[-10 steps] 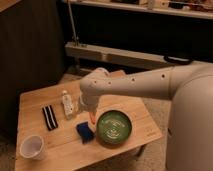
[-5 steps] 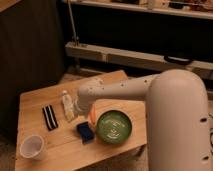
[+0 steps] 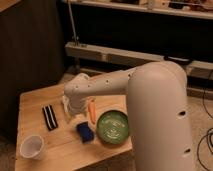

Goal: Place the white sponge in the ceramic cup

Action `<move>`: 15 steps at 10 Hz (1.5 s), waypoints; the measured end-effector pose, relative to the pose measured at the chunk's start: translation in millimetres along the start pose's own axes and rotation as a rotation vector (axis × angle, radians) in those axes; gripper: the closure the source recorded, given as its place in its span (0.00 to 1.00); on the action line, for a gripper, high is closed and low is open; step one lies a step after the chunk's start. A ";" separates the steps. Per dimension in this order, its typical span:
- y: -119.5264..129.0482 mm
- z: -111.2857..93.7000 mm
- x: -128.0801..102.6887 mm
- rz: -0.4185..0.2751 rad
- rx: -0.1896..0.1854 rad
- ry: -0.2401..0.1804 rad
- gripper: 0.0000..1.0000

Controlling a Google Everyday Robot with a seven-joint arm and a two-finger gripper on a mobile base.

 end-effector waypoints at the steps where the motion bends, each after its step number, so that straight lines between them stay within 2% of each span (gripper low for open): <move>1: 0.4 -0.4 2.0 0.007 0.018 0.023 0.35; 3: -4.2 4.0 13.3 0.031 0.031 0.081 0.35; 6: 2.6 6.9 26.2 0.037 0.013 0.113 0.35; 9: 10.1 9.5 34.5 0.040 0.009 0.123 0.35; 15: 6.3 33.4 40.7 0.104 0.028 0.107 0.35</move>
